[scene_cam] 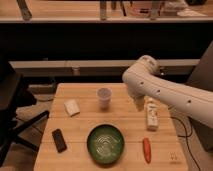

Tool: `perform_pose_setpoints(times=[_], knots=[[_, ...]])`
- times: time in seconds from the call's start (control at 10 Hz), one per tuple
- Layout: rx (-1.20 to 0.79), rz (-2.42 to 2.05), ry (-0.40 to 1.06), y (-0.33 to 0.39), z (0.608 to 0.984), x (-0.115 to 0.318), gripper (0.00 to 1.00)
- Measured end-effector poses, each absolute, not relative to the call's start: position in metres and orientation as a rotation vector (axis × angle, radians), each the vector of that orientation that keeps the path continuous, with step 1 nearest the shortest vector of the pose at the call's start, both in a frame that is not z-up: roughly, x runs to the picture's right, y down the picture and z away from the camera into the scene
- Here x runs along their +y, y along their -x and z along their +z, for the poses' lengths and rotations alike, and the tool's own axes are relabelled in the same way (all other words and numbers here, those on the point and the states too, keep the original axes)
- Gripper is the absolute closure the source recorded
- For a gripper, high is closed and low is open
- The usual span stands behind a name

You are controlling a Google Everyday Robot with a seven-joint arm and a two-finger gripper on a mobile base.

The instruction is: Pick up the ceramic cup

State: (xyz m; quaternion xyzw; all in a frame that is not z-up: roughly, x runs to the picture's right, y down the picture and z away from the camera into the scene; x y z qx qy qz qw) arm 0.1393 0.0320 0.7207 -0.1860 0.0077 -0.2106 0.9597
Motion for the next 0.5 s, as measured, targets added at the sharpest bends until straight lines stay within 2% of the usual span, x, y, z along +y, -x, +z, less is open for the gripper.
perform_pose_setpoints(times=[0.5], knots=[[-0.005,-0.497,0.351,-0.125,0.729,0.027,0.2]])
